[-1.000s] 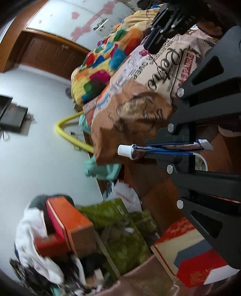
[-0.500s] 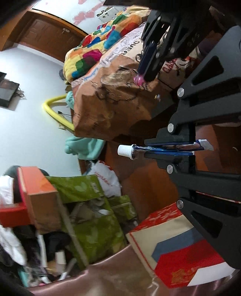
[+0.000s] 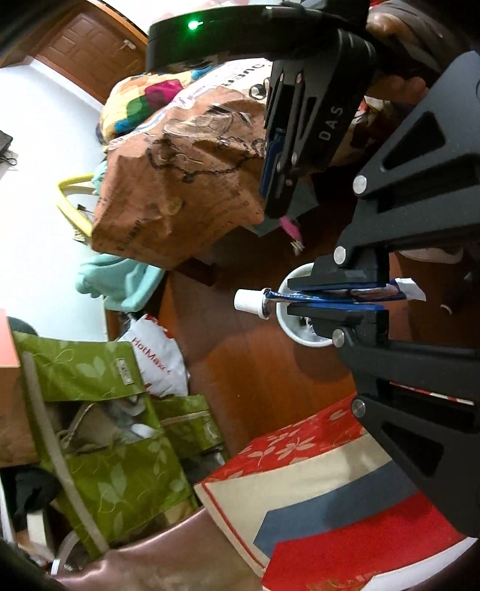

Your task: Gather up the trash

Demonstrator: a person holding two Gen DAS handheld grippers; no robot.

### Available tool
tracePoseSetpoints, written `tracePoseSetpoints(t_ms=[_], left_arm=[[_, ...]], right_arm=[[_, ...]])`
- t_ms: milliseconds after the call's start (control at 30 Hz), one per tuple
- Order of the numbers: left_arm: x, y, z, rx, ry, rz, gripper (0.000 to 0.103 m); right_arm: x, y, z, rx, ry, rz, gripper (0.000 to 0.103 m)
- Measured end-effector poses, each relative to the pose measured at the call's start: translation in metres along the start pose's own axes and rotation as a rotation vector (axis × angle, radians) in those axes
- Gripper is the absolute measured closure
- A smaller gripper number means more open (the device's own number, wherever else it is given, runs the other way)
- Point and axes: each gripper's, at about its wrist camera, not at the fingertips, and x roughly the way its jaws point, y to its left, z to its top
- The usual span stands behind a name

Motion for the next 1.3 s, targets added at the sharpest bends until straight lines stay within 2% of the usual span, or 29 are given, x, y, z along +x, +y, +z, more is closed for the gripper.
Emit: tracePoseSetpoints(t_ms=[100, 267, 300, 333, 400, 600, 767, 967, 1200, 1300], left_arm=[[0.012, -0.008, 0.003, 0.018, 0.030, -0.007, 0.099], [0.031, -0.023, 0.010, 0.051, 0.067, -0.015, 0.099], [0.036, -0.025, 0.012, 0.055, 0.078, -0.005, 0.093], [0.039, -0.026, 0.015, 0.056, 0.091, 0.004, 0.078], [0.044, -0.028, 0.018, 0.053, 0.111, 0.027, 0.067], [0.018, -0.032, 0.016, 0.075, 0.062, 0.021, 0.067], [-0.038, -0.037, 0.015, 0.097, -0.051, -0.006, 0.067], [-0.131, -0.055, 0.011, 0.174, -0.253, -0.094, 0.067], [-0.237, -0.086, -0.021, 0.299, -0.494, -0.223, 0.067], [-0.265, -0.094, -0.037, 0.328, -0.555, -0.273, 0.062]], right_arm=[[0.003, -0.005, 0.001, 0.016, 0.017, -0.011, 0.080], [-0.009, -0.011, 0.001, 0.014, -0.010, -0.043, 0.080], [-0.013, -0.013, 0.000, 0.011, -0.021, -0.055, 0.080], [-0.016, -0.013, 0.000, 0.008, -0.026, -0.061, 0.080], [-0.022, -0.014, 0.000, 0.001, -0.035, -0.072, 0.080], [-0.057, -0.011, -0.011, -0.033, -0.115, -0.131, 0.080], [-0.112, 0.004, -0.031, -0.052, -0.254, -0.216, 0.080], [-0.198, 0.030, -0.074, -0.008, -0.493, -0.339, 0.080], [-0.280, 0.059, -0.130, 0.100, -0.722, -0.410, 0.080], [-0.303, 0.068, -0.162, 0.160, -0.813, -0.460, 0.079]])
